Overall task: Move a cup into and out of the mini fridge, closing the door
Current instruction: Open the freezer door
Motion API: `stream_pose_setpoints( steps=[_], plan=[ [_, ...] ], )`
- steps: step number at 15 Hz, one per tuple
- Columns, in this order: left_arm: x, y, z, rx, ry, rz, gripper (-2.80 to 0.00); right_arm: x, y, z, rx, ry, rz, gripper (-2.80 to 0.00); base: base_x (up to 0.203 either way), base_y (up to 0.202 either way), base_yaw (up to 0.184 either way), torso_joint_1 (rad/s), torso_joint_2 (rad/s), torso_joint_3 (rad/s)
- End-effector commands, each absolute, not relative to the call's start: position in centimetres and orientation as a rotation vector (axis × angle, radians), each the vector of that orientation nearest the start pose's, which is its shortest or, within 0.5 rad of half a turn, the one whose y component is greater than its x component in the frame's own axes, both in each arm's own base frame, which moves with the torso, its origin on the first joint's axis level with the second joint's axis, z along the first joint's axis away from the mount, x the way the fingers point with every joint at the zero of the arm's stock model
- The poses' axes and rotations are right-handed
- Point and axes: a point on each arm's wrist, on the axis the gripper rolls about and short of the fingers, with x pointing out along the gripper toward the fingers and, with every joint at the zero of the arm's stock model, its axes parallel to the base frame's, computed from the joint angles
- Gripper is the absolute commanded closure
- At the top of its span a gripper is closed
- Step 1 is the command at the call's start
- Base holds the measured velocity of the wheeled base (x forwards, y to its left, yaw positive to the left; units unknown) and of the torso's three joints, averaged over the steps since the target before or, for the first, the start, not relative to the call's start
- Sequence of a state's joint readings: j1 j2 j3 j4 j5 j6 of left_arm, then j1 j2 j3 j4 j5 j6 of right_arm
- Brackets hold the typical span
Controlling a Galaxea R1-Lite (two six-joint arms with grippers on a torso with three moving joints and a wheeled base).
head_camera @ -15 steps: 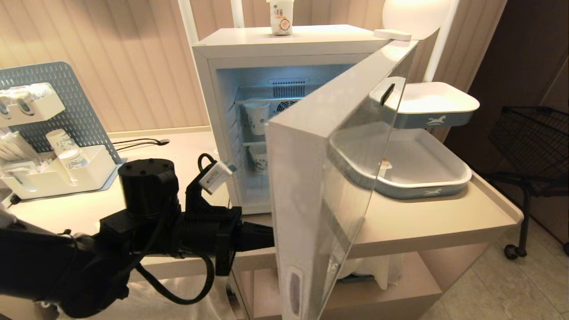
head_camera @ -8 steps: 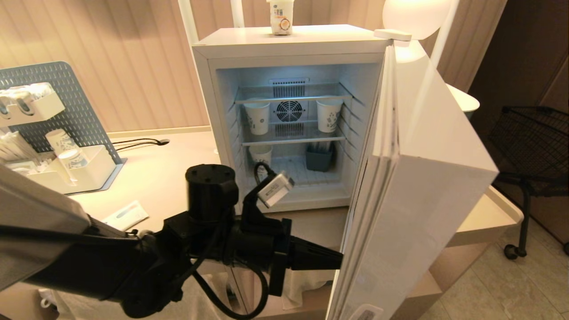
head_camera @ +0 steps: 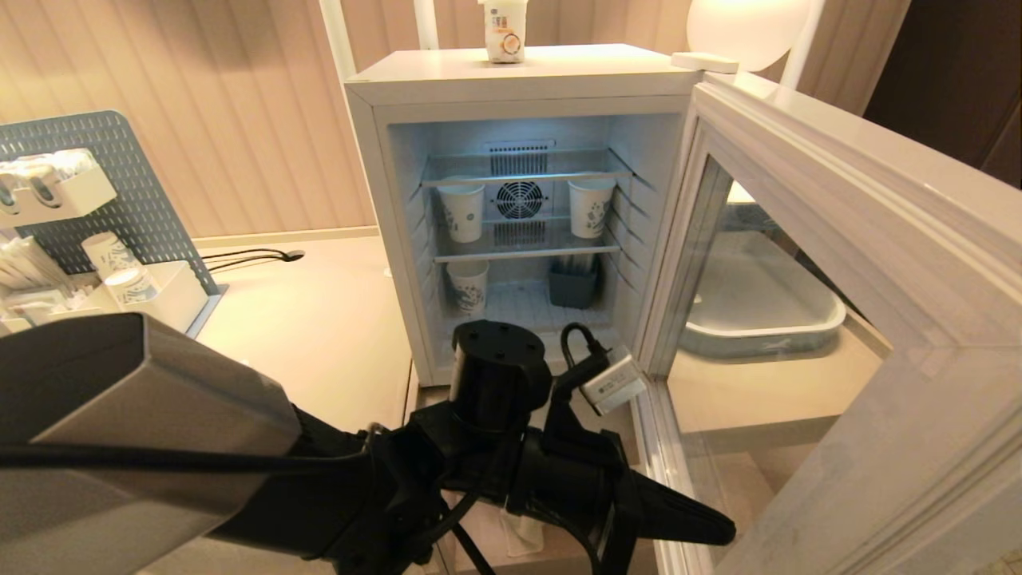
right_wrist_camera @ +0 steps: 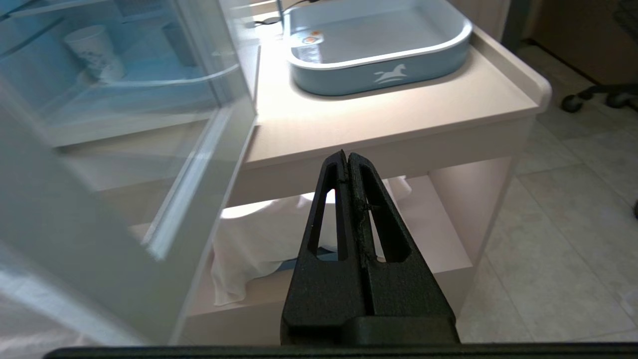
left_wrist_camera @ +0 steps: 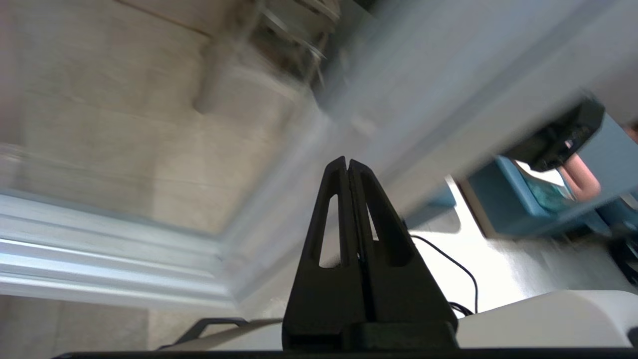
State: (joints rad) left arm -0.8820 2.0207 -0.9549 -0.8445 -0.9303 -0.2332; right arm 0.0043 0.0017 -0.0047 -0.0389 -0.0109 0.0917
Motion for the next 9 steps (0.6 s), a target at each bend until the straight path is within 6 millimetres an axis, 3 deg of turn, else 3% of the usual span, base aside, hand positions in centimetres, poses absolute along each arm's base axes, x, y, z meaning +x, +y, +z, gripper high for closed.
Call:
stream_pose_setpoints(
  steps=[1,9],
  plan=[
    [21.5,-30.9,12.3,-0.165,0.495,-1.786,0.00,-2.3,0.0,8.1,0.092,-0.043,-0.004,0.00,0.000,0.000,0.000,0.000,0.00,0.000],
    [18.2,-35.8,9.8,-0.110,0.547,-1.748,0.00,-2.3,0.0,8.1,0.092,-0.043,-0.004,0.00,0.000,0.000,0.000,0.000,0.00,0.000]
  ],
)
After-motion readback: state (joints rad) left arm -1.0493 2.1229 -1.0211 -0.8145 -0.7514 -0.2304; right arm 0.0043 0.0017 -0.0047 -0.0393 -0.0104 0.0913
